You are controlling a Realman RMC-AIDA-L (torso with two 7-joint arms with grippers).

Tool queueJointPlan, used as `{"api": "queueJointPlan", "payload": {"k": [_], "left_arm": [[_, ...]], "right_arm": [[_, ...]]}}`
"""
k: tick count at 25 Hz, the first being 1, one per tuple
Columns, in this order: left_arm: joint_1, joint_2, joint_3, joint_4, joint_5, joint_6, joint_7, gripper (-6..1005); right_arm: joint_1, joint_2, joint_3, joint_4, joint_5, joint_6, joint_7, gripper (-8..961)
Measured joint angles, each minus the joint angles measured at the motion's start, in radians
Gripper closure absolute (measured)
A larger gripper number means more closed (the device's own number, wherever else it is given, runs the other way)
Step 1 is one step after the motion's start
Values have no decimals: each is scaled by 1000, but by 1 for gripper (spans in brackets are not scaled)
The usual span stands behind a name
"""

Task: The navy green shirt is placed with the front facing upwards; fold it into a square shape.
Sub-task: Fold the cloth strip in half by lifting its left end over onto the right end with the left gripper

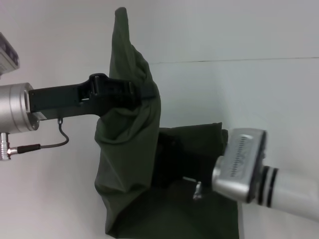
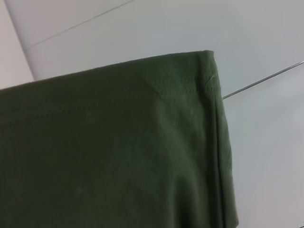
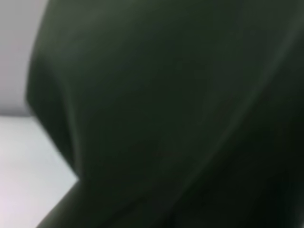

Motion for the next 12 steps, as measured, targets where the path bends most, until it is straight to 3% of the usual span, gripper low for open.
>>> {"api": "queueJointPlan", "payload": {"k": [6, 12], "left_arm": [[-1, 0, 49, -1, 1, -21, -7, 976], [-3, -15, 95, -34, 2, -92, 4, 975]], "right_arm": [[-97, -1, 43, -104, 10, -145, 92, 177], [-191, -6, 199, -181, 11, -273, 146, 177]]}}
